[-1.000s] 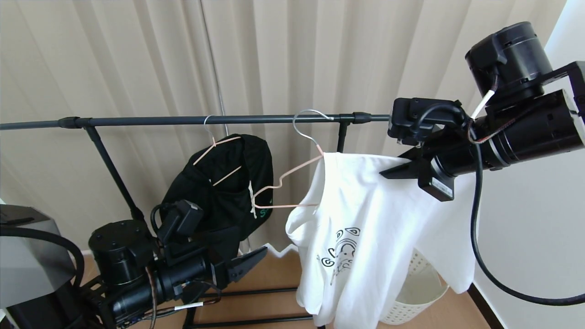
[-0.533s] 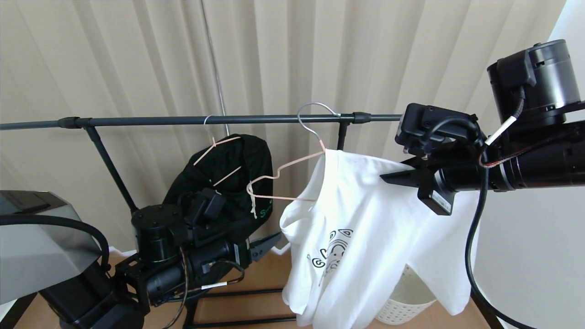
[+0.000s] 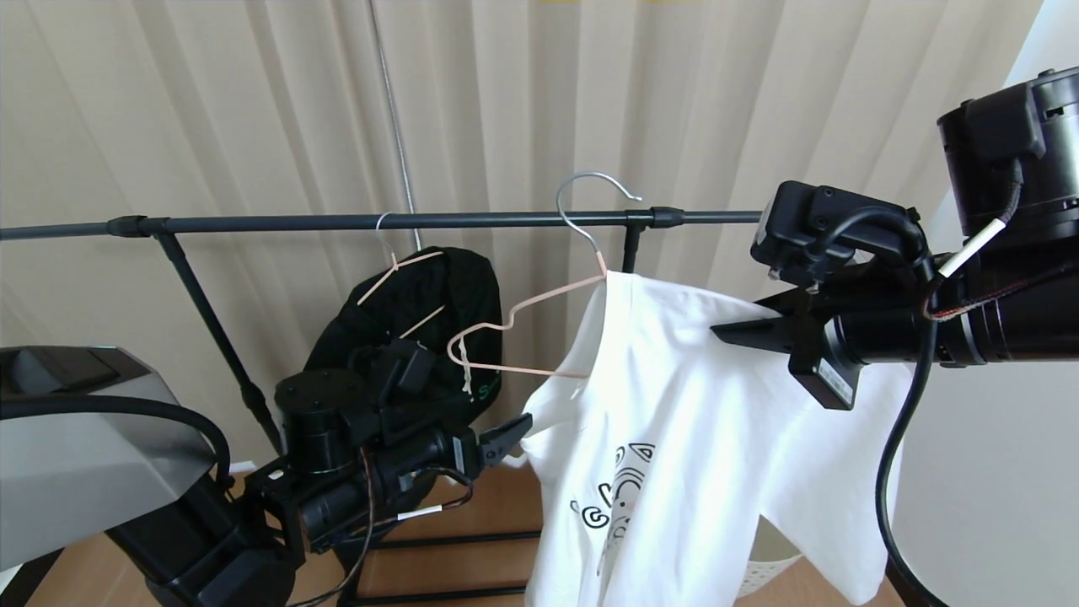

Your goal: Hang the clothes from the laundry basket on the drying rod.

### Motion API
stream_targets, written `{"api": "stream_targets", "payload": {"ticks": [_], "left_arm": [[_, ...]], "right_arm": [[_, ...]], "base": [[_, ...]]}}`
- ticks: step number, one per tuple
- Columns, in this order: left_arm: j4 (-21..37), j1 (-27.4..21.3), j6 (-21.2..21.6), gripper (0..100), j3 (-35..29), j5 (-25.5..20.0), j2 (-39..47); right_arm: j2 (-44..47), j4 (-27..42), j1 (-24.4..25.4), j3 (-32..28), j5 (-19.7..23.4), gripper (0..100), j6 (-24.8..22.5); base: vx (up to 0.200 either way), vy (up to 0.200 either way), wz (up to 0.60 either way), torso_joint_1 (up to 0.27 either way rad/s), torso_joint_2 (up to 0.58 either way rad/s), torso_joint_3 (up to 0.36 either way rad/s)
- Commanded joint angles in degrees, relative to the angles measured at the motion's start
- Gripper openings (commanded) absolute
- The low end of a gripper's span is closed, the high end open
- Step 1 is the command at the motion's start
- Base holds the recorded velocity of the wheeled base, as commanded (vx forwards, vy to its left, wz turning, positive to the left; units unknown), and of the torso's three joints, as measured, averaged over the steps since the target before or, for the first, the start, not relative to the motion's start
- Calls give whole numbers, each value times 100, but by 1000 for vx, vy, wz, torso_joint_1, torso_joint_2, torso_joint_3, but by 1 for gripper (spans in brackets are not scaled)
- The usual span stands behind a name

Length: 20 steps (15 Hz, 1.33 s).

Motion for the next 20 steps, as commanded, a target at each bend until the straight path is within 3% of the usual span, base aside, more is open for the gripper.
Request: {"api": "stream_targets", "payload": {"ticks": [1, 8, 13, 15, 16, 20], "left_arm": [[-12, -68, 10, 100, -8, 11, 59], [-21, -261, 98, 100, -254, 539, 314], [-12, -261, 124, 100, -394, 583, 349], [-30, -270, 326, 100, -359, 811, 428], [-48, -287, 414, 0, -289, 855, 428], [-232, -402, 467, 0, -148, 855, 393]], "right_arm": [[-55, -1, 16, 33, -23, 0, 4], [-178, -1, 218, 24, -190, 0, 39], [-204, -1, 236, 42, -190, 0, 39], [-231, -1, 236, 33, -181, 0, 57], [-222, -1, 236, 33, -190, 0, 75], [-178, 8, 218, 77, -199, 0, 127]], "base": [[0, 0, 0, 0, 0, 0], [0, 0, 0, 0, 0, 0], [0, 0, 0, 0, 0, 0], [0, 0, 0, 0, 0, 0], [0, 0, 0, 0, 0, 0], [0, 0, 0, 0, 0, 0]]}}
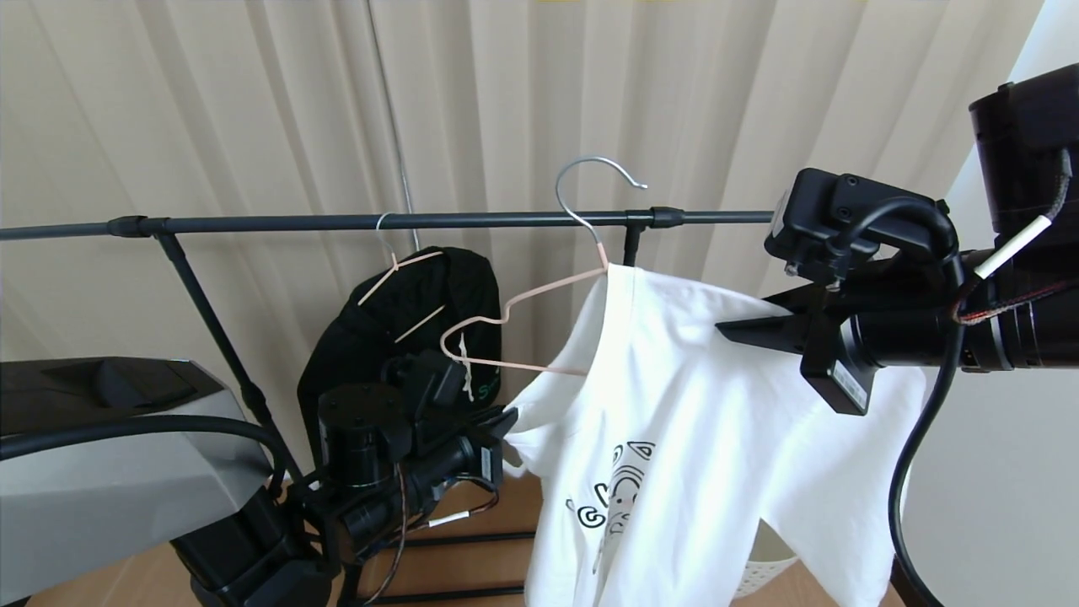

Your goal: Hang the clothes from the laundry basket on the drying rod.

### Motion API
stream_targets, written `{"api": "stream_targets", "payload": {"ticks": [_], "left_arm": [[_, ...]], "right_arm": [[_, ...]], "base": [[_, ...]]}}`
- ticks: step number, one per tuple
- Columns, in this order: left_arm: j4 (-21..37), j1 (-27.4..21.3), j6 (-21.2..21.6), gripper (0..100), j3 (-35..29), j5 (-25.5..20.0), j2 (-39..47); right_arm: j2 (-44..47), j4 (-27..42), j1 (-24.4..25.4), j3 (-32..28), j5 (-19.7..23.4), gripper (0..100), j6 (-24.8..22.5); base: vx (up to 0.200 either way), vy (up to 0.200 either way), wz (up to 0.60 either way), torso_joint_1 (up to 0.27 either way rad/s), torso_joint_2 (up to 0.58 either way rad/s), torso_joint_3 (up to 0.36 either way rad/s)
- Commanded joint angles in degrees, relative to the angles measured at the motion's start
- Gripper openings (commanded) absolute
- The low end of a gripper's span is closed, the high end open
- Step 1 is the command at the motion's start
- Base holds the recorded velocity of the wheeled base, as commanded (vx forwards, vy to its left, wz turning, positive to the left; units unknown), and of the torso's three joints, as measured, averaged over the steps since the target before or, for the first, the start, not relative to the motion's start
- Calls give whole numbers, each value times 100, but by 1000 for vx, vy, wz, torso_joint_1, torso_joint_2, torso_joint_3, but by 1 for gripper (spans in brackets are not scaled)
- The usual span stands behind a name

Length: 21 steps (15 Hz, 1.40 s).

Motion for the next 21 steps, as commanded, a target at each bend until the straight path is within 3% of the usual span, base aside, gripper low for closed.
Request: {"api": "stream_targets", "payload": {"ticks": [1, 21], "left_arm": [[-8, -8, -4, 0, 44, 1, -48], [-87, 775, -4, 0, -176, -52, -119]], "right_arm": [[20, -6, -17, 60, -10, 0, -1], [-533, -6, -413, 904, 17, 0, -1]], "base": [[0, 0, 0, 0, 0, 0], [0, 0, 0, 0, 0, 0]]}}
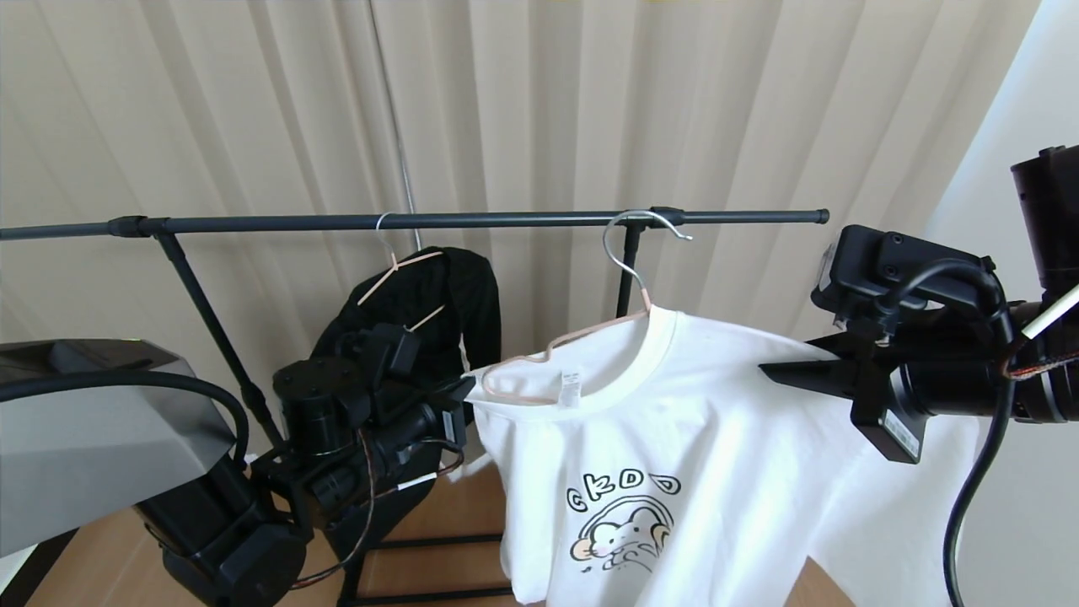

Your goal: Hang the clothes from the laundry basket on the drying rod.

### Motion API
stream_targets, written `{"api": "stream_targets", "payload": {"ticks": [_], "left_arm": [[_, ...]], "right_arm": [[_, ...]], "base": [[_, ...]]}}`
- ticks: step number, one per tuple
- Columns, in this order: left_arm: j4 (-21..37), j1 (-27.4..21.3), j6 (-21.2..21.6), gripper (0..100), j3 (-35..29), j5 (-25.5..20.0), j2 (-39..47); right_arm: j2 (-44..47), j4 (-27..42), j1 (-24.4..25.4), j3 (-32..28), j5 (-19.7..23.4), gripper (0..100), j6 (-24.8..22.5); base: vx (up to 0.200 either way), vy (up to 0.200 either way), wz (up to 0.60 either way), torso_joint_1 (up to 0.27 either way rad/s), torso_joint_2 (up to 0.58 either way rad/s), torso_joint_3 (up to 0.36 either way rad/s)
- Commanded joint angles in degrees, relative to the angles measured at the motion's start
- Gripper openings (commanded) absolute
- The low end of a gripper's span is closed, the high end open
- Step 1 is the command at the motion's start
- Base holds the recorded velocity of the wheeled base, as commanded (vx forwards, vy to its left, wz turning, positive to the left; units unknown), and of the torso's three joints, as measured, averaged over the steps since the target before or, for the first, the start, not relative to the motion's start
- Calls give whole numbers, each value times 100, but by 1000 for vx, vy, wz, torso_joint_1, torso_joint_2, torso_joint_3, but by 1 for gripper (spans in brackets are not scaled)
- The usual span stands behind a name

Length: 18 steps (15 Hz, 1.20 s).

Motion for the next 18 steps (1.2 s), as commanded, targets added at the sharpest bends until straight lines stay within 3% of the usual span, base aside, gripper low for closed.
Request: {"api": "stream_targets", "payload": {"ticks": [1, 3, 5, 10, 14, 15, 18], "left_arm": [[5, 44, -4, 0, -82, 0, -14], [49, 44, 23, 0, -144, -8, -199], [102, 9, 348, 0, -170, -17, -445], [840, -149, 1086, 0, -548, 18, -972], [1376, -316, 1253, 0, -847, 62, -1227], [1587, -395, 1323, 0, -996, 141, -1253], [1895, -518, 1482, 0, -1339, 246, -1253]], "right_arm": [[-85, -6, 2, 78, 4, 0, -3], [-85, -14, 2, 201, 4, 0, -3], [-58, -260, 2, 385, 4, 0, 50], [-93, -1922, 28, 1572, -31, 0, 779], [-146, -2844, 204, 2178, -101, 0, 1447], [-128, -3319, 265, 2495, -92, 0, 1763], [-5, -4207, 503, 3005, -101, 0, 2115]], "base": [[0, 0, 0, 0, 0, 0], [0, 0, 0, 0, 0, 0], [0, 0, 0, 0, 0, 0], [0, 0, 0, 0, 0, 0], [0, 0, 0, 0, 0, 0], [0, 0, 0, 0, 0, 0], [0, 0, 0, 0, 0, 0]]}}
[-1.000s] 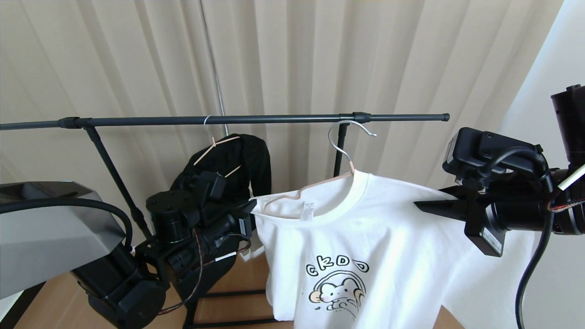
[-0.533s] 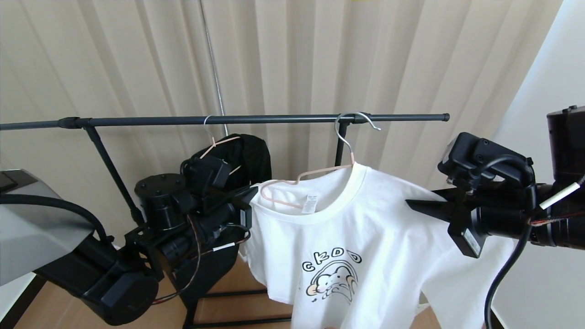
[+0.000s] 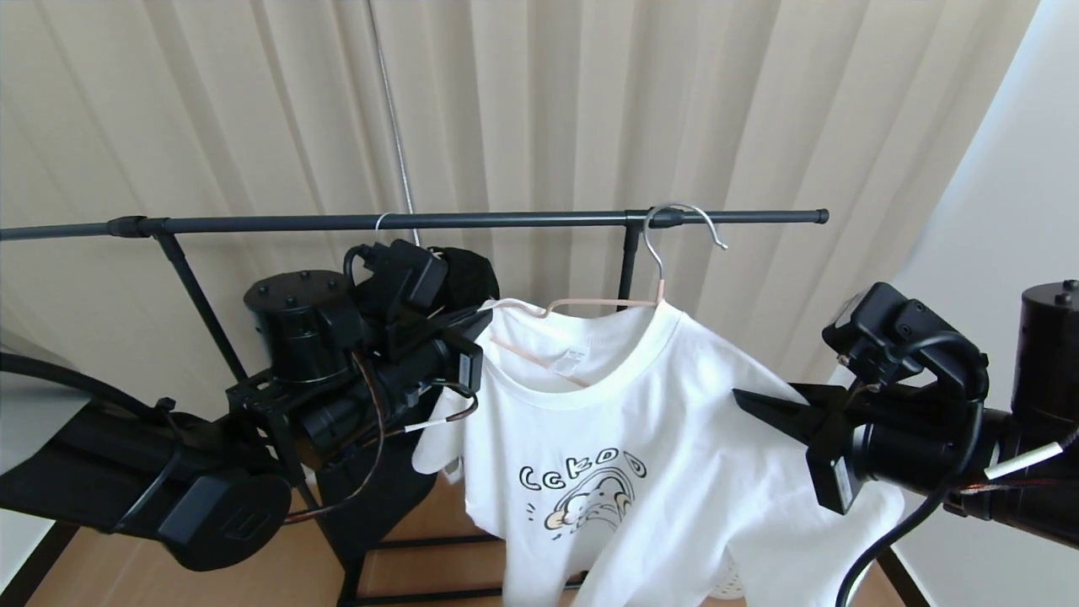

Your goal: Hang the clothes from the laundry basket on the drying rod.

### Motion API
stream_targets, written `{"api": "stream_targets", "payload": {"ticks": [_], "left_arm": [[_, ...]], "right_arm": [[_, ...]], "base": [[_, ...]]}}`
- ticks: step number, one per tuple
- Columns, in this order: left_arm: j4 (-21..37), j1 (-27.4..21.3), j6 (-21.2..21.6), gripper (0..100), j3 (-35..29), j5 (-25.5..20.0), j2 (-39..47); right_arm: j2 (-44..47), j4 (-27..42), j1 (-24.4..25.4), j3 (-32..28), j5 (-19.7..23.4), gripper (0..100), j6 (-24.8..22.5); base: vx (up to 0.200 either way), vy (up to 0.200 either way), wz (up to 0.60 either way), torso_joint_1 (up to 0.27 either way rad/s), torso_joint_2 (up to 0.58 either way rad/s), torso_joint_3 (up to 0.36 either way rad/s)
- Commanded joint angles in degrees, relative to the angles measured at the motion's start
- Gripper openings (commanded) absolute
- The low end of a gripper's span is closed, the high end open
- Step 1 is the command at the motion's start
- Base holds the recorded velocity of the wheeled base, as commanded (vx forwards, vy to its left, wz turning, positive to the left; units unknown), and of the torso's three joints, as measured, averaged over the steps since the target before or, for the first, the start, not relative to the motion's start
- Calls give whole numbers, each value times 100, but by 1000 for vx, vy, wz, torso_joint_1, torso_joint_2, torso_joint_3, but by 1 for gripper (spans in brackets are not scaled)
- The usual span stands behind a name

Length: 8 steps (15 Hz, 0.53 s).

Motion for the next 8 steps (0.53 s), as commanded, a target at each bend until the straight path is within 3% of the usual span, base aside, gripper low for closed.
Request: {"api": "stream_targets", "payload": {"ticks": [1, 5, 8], "left_arm": [[171, -101, 56, 0, -293, 43, -82], [549, -321, 65, 0, -398, 113, -407], [619, -347, 135, 0, -398, 113, -539]], "right_arm": [[167, -383, 254, 338, 1, 0, 76], [483, -1456, 386, 944, 1, 0, 524], [940, -2879, 500, 1507, -324, 0, 656]], "base": [[0, 0, 0, 0, 0, 0], [0, 0, 0, 0, 0, 0], [0, 0, 0, 0, 0, 0]]}}
